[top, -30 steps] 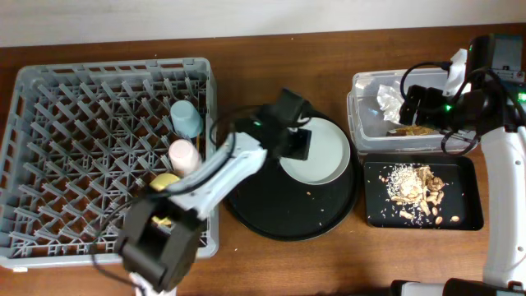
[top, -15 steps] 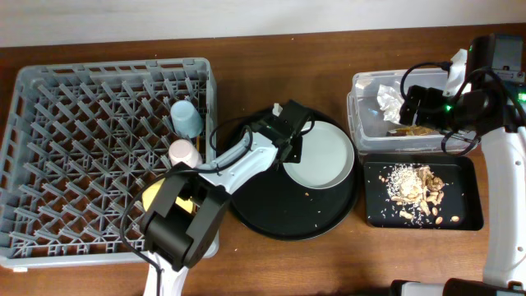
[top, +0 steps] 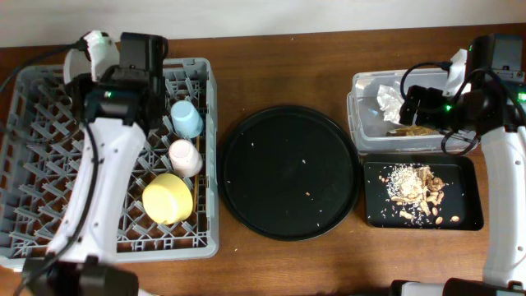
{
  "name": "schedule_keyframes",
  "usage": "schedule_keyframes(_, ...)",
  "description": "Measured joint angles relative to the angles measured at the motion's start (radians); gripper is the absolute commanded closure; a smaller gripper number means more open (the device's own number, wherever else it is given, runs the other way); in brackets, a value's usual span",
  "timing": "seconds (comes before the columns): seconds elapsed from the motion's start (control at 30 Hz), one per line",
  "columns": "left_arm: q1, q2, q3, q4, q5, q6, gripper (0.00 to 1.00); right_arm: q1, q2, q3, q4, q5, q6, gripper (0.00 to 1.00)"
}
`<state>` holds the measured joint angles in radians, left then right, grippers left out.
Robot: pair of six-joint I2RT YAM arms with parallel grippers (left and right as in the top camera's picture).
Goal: Sort waste into correct bins and load items into the dishwasher rack
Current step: 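Stand the white plate upright in the rack with the left gripper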
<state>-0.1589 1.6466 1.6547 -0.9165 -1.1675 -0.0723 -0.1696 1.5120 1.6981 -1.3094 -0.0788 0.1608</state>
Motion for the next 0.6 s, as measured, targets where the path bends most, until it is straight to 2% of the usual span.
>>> schedule_keyframes(0.2, 0.004, 0.187, -0.002, 0.044, 0.056, 0.01, 1.0, 0.0, 0.0, 0.0, 0.0, 0.0, 0.0, 0.01)
schedule_keyframes(0.4, 0.002, 0.197, -0.006, 0.077, 0.162, 0.01, 1.0, 0.0, 0.0, 0.0, 0.0, 0.0, 0.0, 0.01)
schedule_keyframes(0.53, 0.002, 0.197, -0.031, 0.095, 0.181, 0.01, 1.0, 0.0, 0.0, 0.0, 0.0, 0.0, 0.0, 0.01)
schedule_keyframes(0.57, 0.002, 0.198, -0.043, 0.095, 0.185, 0.01, 0.96, 0.0, 0.0, 0.0, 0.0, 0.0, 0.0, 0.01)
schedule_keyframes(0.6, 0.002, 0.198, -0.048, 0.103, 0.187, 0.012, 0.84, 0.0, 0.0, 0.0, 0.0, 0.0, 0.0, 0.01)
